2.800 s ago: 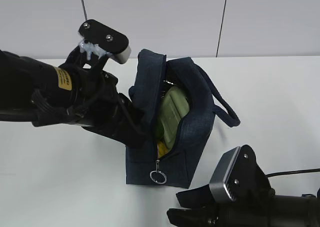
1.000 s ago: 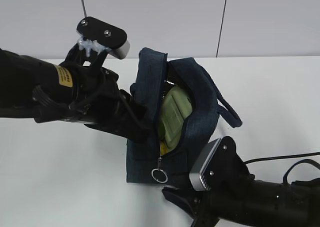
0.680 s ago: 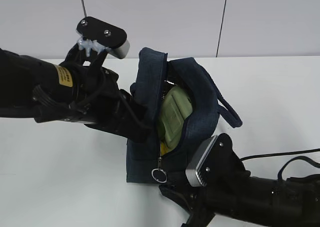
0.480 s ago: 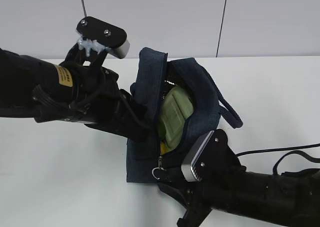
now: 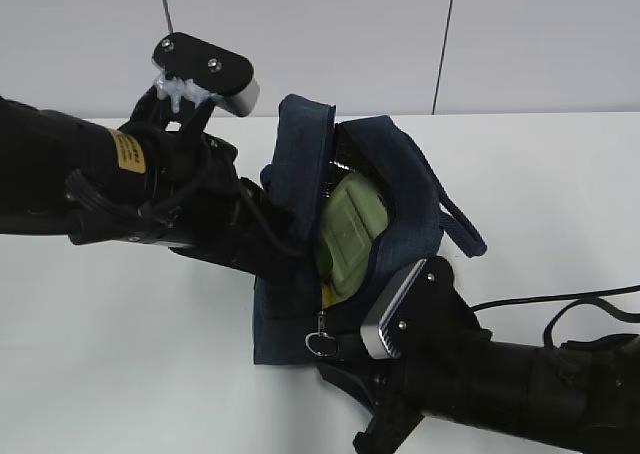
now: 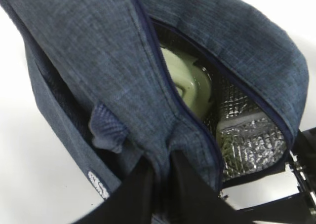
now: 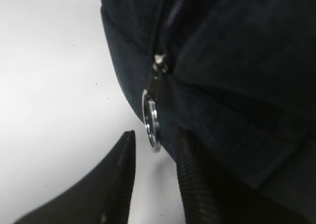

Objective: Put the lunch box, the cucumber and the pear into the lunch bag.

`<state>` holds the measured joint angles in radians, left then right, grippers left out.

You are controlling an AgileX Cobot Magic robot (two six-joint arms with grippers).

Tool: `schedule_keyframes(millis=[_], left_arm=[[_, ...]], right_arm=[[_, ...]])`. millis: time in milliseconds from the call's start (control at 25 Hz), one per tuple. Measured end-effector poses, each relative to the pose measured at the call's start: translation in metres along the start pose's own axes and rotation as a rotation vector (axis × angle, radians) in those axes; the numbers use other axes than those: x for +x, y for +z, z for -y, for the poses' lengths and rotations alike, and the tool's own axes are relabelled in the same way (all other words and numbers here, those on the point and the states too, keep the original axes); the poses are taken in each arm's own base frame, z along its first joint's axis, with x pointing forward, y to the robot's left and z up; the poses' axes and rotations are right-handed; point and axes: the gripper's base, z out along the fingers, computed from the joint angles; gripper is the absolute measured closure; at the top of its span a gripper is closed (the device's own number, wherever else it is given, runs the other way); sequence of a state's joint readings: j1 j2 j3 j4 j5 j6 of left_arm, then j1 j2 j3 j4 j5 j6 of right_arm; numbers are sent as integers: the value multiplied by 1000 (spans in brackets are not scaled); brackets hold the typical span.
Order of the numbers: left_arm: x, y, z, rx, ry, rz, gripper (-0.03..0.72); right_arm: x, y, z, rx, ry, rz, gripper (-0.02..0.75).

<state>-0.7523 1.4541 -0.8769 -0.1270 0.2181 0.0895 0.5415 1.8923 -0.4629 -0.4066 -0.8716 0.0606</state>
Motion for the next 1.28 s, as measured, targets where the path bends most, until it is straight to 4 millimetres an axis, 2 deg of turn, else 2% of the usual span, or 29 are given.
schedule_keyframes(millis=[880,1280], left_arm=[[0,0,0,0,0,1,679],[-1,0,0,-1,0,7,679]], right_arm=[[1,-7,3,59,-29,-23,494],[-12,5,9,40,-90,-41,494]])
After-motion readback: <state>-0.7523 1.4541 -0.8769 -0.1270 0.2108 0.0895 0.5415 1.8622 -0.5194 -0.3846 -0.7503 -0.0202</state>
